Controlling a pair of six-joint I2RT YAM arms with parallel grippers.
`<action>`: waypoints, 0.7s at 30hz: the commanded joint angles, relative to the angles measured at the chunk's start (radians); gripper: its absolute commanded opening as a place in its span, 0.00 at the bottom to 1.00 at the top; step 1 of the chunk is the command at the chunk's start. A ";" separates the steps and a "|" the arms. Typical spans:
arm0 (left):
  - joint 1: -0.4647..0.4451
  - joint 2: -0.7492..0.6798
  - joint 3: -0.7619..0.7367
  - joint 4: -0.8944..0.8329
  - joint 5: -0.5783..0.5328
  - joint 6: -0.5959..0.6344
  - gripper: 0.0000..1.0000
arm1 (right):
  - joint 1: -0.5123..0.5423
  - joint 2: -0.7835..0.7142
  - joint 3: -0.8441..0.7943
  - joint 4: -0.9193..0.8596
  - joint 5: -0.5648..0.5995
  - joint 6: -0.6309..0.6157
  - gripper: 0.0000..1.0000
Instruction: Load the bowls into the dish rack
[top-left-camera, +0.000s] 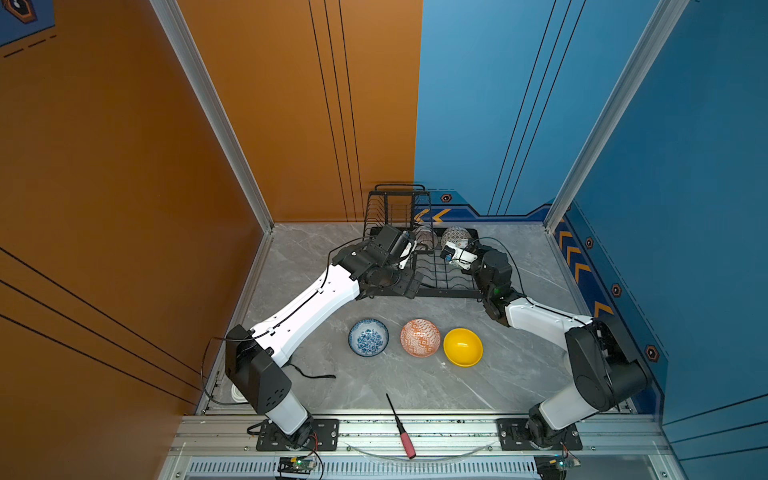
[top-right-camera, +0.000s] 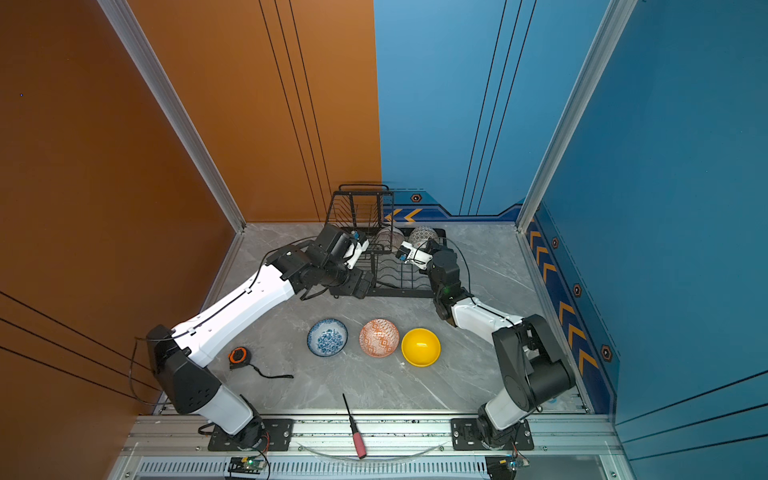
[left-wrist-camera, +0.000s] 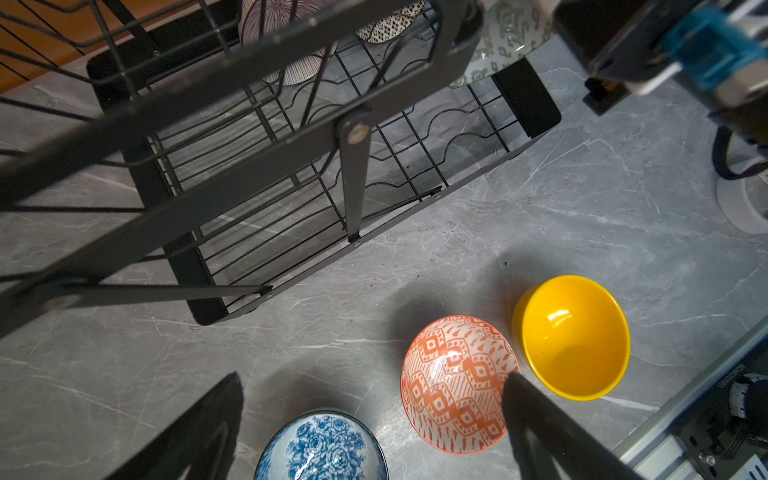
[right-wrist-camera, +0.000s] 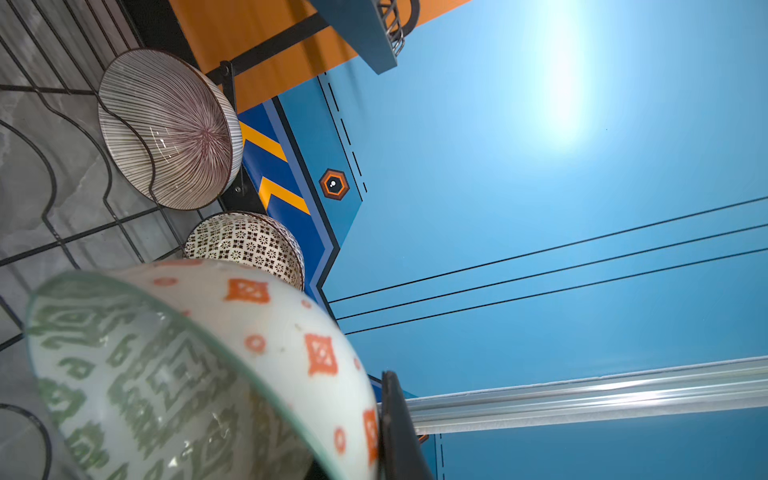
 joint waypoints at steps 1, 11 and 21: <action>0.012 0.007 0.021 -0.013 0.011 0.014 0.98 | 0.010 0.025 0.035 0.169 0.027 -0.099 0.00; 0.025 0.004 0.015 -0.012 0.020 0.020 0.98 | 0.022 0.128 0.054 0.241 0.025 -0.177 0.00; 0.022 -0.003 0.002 -0.012 0.020 0.017 0.98 | 0.028 0.269 0.163 0.242 0.053 -0.230 0.00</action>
